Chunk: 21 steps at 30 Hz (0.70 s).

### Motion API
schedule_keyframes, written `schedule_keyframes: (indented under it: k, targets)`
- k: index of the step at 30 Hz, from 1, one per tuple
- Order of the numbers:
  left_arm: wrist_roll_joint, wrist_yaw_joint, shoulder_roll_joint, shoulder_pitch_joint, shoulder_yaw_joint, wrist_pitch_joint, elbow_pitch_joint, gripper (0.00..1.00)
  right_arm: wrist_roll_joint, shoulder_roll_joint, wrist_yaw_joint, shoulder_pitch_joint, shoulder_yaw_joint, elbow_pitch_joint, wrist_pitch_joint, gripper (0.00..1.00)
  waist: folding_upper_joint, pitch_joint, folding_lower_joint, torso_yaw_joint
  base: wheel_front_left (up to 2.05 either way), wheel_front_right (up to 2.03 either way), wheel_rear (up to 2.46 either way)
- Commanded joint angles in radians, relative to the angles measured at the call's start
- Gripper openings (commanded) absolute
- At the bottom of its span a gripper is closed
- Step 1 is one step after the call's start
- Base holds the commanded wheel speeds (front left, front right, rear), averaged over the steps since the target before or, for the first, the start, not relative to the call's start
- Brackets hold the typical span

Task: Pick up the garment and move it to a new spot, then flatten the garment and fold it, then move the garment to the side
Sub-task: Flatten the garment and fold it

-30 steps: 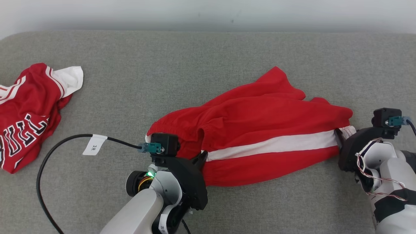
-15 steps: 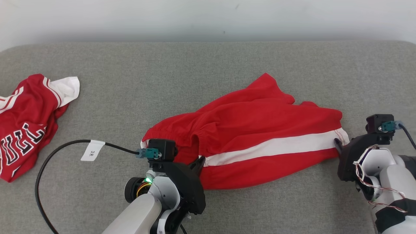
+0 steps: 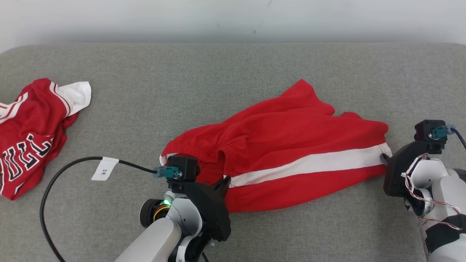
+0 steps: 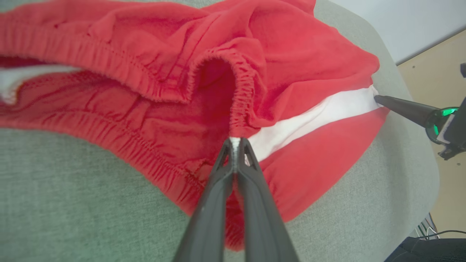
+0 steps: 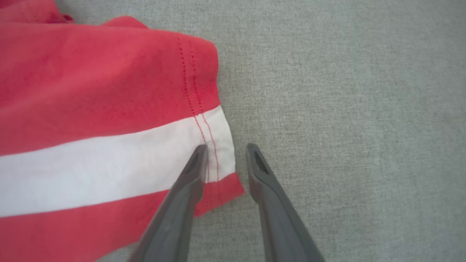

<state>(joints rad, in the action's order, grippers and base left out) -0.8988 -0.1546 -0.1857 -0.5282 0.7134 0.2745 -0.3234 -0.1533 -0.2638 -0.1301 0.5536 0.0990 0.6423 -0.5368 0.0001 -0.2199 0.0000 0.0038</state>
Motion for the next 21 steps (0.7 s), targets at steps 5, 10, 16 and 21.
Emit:
schedule_keyframes:
  k: [5, 10, 16, 21]
  targets:
    - [0.001, -0.011, -0.004, -0.001, 0.003, 0.004, 0.011, 0.00, -0.002, 0.002, -0.001, 0.013, -0.013, 0.011, 0.005, 0.83, -0.0001, -0.009, 0.0000, 0.005, 0.00, 0.00, 0.00]
    - [0.000, -0.014, -0.003, -0.003, 0.004, 0.004, 0.014, 0.00, -0.012, -0.001, -0.001, 0.023, -0.032, 0.022, 0.016, 0.21, -0.0001, -0.016, 0.0000, 0.005, 0.00, 0.00, 0.00]
    - [-0.003, -0.011, -0.002, -0.011, 0.002, -0.003, 0.004, 0.00, -0.013, -0.012, -0.001, 0.037, -0.053, 0.027, 0.045, 0.00, -0.0001, -0.015, 0.0000, 0.006, 0.00, 0.00, 0.00]
    - [-0.005, 0.003, 0.002, -0.022, -0.034, -0.067, 0.036, 0.00, -0.049, -0.012, -0.001, 0.045, -0.063, -0.013, 0.099, 0.00, -0.0001, -0.001, 0.0000, 0.002, 0.00, 0.00, 0.00]
